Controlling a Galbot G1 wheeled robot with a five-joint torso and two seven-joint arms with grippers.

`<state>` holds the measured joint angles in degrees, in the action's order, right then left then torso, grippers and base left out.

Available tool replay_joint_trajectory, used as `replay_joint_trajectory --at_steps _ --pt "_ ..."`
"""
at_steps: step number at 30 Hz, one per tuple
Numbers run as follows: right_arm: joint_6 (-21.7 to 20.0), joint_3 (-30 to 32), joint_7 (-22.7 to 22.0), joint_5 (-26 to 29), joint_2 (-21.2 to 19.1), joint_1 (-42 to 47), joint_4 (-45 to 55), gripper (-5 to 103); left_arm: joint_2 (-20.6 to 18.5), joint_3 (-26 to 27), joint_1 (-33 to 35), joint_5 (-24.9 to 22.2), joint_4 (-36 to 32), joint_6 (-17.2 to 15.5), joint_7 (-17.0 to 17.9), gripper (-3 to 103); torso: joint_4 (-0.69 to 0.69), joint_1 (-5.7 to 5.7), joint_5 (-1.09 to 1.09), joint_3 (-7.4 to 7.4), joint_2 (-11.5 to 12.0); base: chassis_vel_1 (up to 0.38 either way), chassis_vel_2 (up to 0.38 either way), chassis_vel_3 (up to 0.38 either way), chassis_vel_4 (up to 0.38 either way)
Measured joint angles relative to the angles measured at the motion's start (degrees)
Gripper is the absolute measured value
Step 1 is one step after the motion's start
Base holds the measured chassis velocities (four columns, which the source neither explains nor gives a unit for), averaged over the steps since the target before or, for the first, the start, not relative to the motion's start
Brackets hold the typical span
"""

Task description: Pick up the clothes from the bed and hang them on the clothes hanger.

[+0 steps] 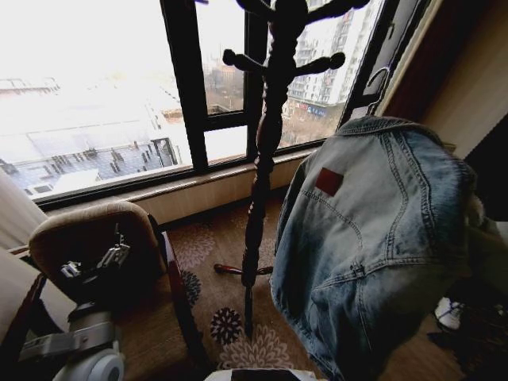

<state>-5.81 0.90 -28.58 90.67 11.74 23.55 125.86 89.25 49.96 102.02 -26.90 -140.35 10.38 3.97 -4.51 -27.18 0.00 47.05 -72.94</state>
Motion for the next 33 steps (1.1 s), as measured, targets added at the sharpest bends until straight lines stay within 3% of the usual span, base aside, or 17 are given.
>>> replay_joint_trajectory --at_steps 7,19,23,29,33 --pt "-1.4 -1.6 7.2 -2.5 -2.3 -1.4 -1.1 21 0.0 0.0 0.0 0.0 -0.1 0.1 0.0 100 0.01 0.00 0.00 0.00 0.0 0.000 0.000 0.000 0.000" --pt "-1.5 -2.0 12.4 -5.1 -3.8 -0.8 -2.4 21 -0.2 0.1 -0.1 -0.3 0.0 0.2 0.0 100 0.00 0.00 0.00 0.00 0.0 0.000 0.000 0.000 0.000" --pt "0.9 -1.4 16.1 -9.5 -4.0 -0.7 -3.2 21 -0.4 0.3 -0.1 -0.6 0.1 0.3 0.0 100 0.00 0.00 0.00 0.00 0.0 0.000 0.000 0.000 0.000" --pt "2.8 -0.9 18.2 -10.5 -4.1 -0.8 -3.9 21 -0.3 0.1 -0.2 -0.6 0.2 0.3 -0.1 100 0.00 0.00 -0.01 0.00 0.0 0.000 0.000 0.000 0.000" --pt "6.5 -0.9 22.2 -12.8 -4.0 0.6 -6.7 21 -0.3 0.1 -0.2 -0.6 0.2 0.3 -0.1 100 0.00 0.00 -0.01 0.00 0.0 0.000 0.000 0.000 0.000"
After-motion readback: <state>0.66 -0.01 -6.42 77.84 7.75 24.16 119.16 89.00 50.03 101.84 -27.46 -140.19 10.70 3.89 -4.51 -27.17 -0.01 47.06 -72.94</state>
